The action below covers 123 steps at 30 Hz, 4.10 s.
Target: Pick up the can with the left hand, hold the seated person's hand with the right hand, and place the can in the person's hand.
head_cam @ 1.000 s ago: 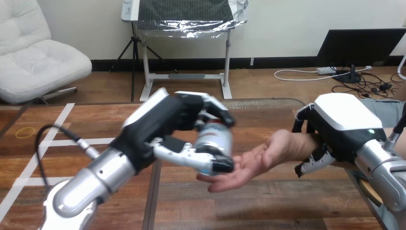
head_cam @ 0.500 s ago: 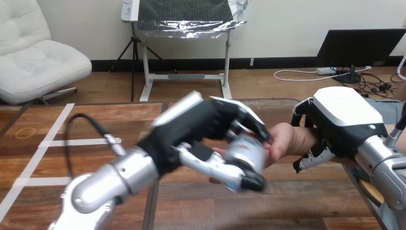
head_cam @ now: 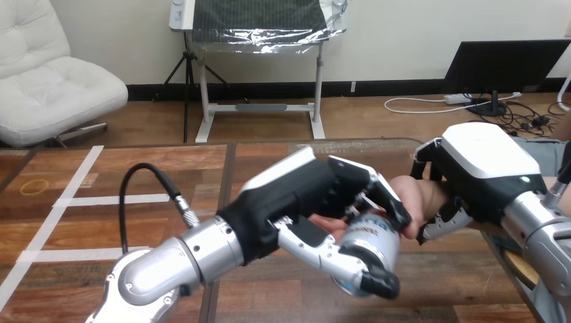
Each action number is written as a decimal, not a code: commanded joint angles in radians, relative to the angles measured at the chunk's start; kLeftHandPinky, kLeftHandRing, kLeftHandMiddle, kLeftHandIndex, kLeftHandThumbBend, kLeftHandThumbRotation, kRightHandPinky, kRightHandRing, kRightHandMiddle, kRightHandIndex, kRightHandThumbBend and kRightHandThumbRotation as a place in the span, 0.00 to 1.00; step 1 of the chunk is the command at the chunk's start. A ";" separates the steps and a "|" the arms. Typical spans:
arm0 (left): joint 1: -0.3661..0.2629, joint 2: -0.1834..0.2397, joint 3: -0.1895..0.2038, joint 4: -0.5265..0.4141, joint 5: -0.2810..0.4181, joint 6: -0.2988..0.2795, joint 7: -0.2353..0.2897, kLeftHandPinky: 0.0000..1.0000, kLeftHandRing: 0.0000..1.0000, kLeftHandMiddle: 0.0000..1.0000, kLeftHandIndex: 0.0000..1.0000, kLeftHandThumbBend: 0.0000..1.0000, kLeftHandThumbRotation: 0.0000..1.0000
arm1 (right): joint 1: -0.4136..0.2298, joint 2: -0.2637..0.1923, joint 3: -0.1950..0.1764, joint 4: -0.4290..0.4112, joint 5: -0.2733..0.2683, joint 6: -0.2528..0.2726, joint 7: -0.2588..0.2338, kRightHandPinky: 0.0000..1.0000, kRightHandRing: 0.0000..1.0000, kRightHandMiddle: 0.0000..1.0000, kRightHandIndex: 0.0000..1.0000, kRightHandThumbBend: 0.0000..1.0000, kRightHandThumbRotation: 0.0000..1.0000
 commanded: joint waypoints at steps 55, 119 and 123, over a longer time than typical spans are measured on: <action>-0.022 0.009 0.026 -0.027 0.052 -0.144 0.063 0.34 0.38 0.45 0.51 0.73 0.00 | -0.052 -0.020 -0.065 0.027 -0.001 0.004 -0.001 0.21 0.28 0.39 0.49 0.80 0.00; -0.109 -0.021 0.020 0.339 0.332 -0.476 0.268 0.35 0.39 0.47 0.53 0.66 0.00 | -0.042 -0.014 -0.078 0.013 0.014 0.021 0.023 0.23 0.30 0.41 0.50 0.80 0.00; -0.110 -0.019 0.019 0.342 0.342 -0.478 0.270 0.35 0.39 0.47 0.52 0.67 0.00 | -0.042 -0.015 -0.078 0.016 0.014 0.020 0.022 0.23 0.30 0.42 0.50 0.80 0.00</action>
